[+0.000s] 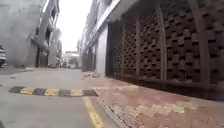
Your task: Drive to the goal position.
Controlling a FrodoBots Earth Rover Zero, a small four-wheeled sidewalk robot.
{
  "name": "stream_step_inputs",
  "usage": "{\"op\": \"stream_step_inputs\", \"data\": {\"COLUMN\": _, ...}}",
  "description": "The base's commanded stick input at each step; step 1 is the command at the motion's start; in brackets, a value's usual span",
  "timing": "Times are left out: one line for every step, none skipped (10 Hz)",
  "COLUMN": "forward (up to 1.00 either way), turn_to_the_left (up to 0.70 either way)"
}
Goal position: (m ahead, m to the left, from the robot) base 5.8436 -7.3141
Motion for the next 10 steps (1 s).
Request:
{"op": "stream_step_inputs", "data": {"forward": 0.50, "turn_to_the_left": 0.00}}
{"op": "stream_step_inputs", "data": {"forward": 0.50, "turn_to_the_left": 0.00}}
{"op": "stream_step_inputs", "data": {"forward": 0.50, "turn_to_the_left": 0.00}}
{"op": "stream_step_inputs", "data": {"forward": 0.50, "turn_to_the_left": 0.00}}
{"op": "stream_step_inputs", "data": {"forward": 0.50, "turn_to_the_left": 0.00}}
{"op": "stream_step_inputs", "data": {"forward": 0.50, "turn_to_the_left": 0.00}}
{"op": "stream_step_inputs", "data": {"forward": 0.50, "turn_to_the_left": 0.00}}
{"op": "stream_step_inputs", "data": {"forward": 0.50, "turn_to_the_left": 0.00}}
{"op": "stream_step_inputs", "data": {"forward": 0.50, "turn_to_the_left": 0.00}}
{"op": "stream_step_inputs", "data": {"forward": 0.50, "turn_to_the_left": 0.00}}
